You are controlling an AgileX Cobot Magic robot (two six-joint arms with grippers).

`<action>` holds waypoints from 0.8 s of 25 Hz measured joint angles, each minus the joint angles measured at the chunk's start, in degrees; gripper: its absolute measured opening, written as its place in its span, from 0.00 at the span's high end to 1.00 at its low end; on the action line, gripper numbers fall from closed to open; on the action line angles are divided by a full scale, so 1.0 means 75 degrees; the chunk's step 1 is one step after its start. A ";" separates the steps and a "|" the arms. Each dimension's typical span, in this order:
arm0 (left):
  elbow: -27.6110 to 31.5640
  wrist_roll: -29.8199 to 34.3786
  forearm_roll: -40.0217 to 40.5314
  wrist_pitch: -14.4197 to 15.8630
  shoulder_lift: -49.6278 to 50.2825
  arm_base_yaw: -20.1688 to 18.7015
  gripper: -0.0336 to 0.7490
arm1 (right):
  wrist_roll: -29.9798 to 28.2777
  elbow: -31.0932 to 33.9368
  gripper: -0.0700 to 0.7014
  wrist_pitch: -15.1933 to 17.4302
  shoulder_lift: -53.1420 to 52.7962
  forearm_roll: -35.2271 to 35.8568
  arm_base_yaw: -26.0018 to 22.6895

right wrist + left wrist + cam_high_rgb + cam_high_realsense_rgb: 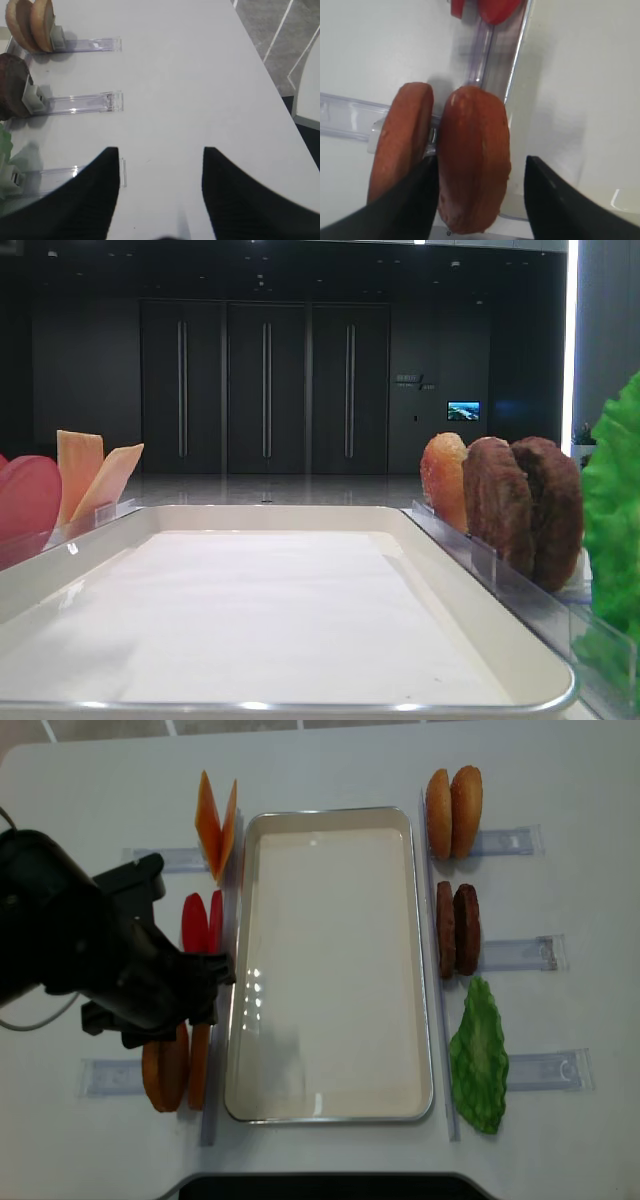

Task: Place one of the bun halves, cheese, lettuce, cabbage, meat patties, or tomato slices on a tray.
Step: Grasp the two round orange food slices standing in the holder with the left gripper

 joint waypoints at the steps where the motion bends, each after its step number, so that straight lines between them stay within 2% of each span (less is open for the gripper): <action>1: 0.0000 0.0042 -0.0010 -0.0063 0.0109 0.0000 0.42 | 0.0000 0.0000 0.44 0.0000 0.0000 0.0000 0.0000; 5: 0.0000 0.0400 -0.0188 -0.0107 0.0612 0.0000 0.44 | 0.0000 0.0000 0.44 0.0000 0.0000 0.0000 0.0000; 7: 0.0000 0.0622 -0.0244 -0.0016 0.0802 0.0000 0.49 | 0.0000 0.0000 0.44 0.0000 0.0000 0.0000 0.0000; 10: 0.0000 0.0827 -0.0234 0.0265 0.0867 0.0000 0.74 | 0.0000 0.0000 0.44 0.0000 0.0000 0.0000 0.0000; 11: -0.0013 0.0891 -0.0208 0.0333 0.0847 0.0000 0.79 | 0.0000 0.0000 0.44 0.0000 0.0000 0.0000 0.0000; 13: -0.0162 0.0959 -0.0208 0.0426 0.0739 0.0000 0.79 | 0.0000 0.0000 0.44 0.0000 0.0000 0.0000 0.0000; 16: -0.0787 0.1075 -0.0196 0.0651 0.0486 0.0000 0.79 | 0.0000 0.0000 0.44 0.0000 0.0000 0.0000 0.0000; 20: -0.1825 0.1142 -0.0294 0.0431 0.0353 0.0000 0.79 | 0.0000 0.0000 0.44 0.0000 0.0000 0.0000 0.0000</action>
